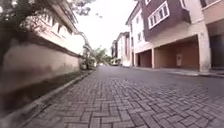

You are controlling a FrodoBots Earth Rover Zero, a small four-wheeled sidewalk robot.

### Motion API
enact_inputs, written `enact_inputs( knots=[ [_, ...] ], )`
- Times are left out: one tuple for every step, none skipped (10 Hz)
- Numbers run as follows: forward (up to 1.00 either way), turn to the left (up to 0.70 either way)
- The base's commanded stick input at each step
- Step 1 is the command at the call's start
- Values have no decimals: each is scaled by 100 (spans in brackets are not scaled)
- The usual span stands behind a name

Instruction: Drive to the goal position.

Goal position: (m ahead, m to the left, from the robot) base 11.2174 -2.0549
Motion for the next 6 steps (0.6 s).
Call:
enact_inputs(
  knots=[
    [70,0],
    [70,0],
    [70,0],
    [70,0],
    [70,0],
    [70,0]
  ],
)
